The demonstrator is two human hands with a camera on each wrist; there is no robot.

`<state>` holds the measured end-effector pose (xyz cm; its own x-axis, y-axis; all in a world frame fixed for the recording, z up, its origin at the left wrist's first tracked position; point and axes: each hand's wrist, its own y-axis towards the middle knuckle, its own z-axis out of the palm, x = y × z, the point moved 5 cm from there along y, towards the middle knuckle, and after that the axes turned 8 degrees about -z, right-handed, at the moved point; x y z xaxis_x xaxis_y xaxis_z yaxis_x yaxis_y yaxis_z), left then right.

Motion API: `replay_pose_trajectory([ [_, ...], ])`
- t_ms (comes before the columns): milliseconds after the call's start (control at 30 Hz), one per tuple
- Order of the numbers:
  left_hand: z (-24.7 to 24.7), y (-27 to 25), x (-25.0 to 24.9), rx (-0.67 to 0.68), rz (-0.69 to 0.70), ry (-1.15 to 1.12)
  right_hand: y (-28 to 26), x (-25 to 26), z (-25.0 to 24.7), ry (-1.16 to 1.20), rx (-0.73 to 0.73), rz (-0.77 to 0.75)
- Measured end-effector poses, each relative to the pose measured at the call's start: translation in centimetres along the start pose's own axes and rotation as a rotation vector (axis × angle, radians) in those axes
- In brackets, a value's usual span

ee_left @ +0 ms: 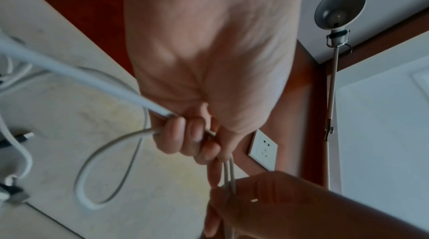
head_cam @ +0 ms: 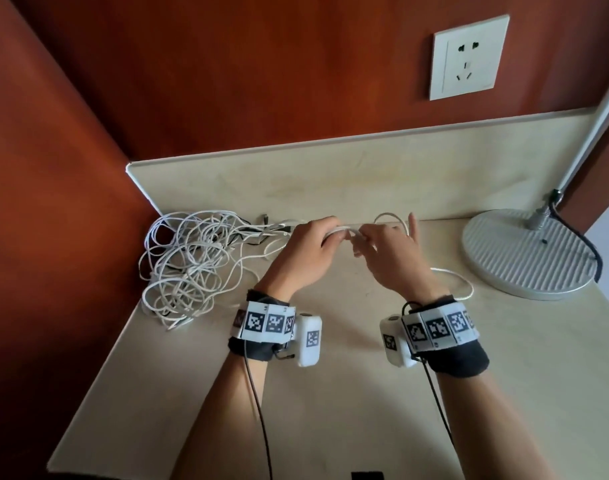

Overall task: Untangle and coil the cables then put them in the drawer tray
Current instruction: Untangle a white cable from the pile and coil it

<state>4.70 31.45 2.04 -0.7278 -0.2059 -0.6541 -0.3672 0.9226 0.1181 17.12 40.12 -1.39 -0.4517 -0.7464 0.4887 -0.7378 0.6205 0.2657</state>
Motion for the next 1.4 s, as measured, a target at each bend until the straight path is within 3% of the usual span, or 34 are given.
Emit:
replay_pose_trajectory([
  [200, -2.7, -2.2, 5.0, -0.066, -0.116, 0.152, 0.6, -3.2, -1.0, 0.497, -0.301, 0.089],
  [300, -4.4, -3.4, 8.0, -0.086, -0.194, 0.209, 0.3, -5.4, -2.1, 0.459, -0.379, 0.211],
  [333, -4.8, -3.7, 8.6, -0.099, -0.206, 0.247, 0.2, -5.6, -1.9, 0.373, -0.31, 0.278],
  [433, -5.6, -4.1, 8.6, -0.17, -0.216, 0.304, -1.1, -4.4, -0.8, -0.091, 0.151, 0.479],
  [500, -5.9, -4.0, 7.0, -0.209, -0.199, 0.275, -1.5, -2.8, -0.8, -0.357, 0.348, 0.455],
  [533, -5.9, -3.8, 5.8, -0.217, -0.183, 0.263, -1.2, -2.2, -0.7, -0.41, 0.342, 0.383],
  [600, -5.8, -3.5, 3.2, -0.206, -0.129, 0.249, -0.1, 0.5, -1.0, -0.29, 0.222, 0.125],
  [667, -5.3, -3.1, 0.6, -0.18, -0.066, 0.245, 0.8, 3.3, -1.0, 0.073, 0.133, -0.151],
  [733, -4.9, -2.7, -1.2, -0.165, -0.013, 0.226, 0.6, 5.3, -0.9, 0.333, 0.067, -0.26],
  [867, -4.5, -2.2, -0.3, -0.152, -0.015, 0.2, 0.6, 3.4, -1.4, 0.549, -0.093, -0.154],
  [1033, -3.9, -2.6, 5.1, -0.101, -0.149, 0.235, 0.3, -1.3, -2.7, 0.679, -0.273, 0.063],
  [1167, -5.0, -3.5, 7.7, -0.16, -0.276, 0.357, -0.3, -4.2, -3.2, 0.798, -0.427, 0.296],
  [1233, -5.6, -3.8, 8.1, -0.171, -0.31, 0.433, -0.1, -4.8, -3.1, 0.696, -0.344, 0.273],
  [1333, -5.6, -3.9, 7.1, -0.164, -0.269, 0.514, -0.2, -3.5, -2.6, 0.393, -0.007, 0.214],
  [1400, -4.9, -3.7, 5.7, -0.137, -0.236, 0.477, -0.3, -2.0, -2.4, 0.169, 0.116, 0.159],
])
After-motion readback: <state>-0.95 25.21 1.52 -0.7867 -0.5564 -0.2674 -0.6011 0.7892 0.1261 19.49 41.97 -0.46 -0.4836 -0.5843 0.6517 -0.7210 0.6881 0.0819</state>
